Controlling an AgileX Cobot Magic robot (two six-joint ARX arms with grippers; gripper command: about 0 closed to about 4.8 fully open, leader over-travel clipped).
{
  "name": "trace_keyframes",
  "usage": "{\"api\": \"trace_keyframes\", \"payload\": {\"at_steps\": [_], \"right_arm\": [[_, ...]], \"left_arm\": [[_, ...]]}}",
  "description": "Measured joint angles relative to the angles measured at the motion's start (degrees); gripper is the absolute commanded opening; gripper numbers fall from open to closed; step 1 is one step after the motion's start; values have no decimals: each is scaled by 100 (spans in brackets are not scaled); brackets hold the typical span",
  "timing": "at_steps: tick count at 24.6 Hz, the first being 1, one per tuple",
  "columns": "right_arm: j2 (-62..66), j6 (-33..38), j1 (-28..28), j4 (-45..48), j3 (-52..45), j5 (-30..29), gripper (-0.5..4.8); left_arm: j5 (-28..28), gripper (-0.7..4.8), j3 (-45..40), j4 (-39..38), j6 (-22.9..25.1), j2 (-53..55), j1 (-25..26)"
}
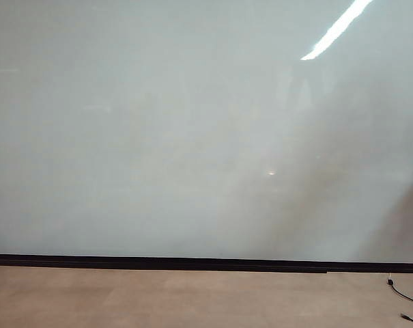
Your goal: Pick up the pen on the shelf to the right of the whiteboard and write the letter A.
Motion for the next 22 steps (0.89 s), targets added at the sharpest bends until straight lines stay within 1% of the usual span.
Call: {"api": "trace_keyframes", "payload": {"at_steps": [6,22], "right_arm": [[0,-2,-26,0,2,-258,271],[-109,-2,-107,15,28,-258,269]], "left_arm": [[0,-4,0,0,2,0,0],[0,-4,0,0,2,0,0]]}}
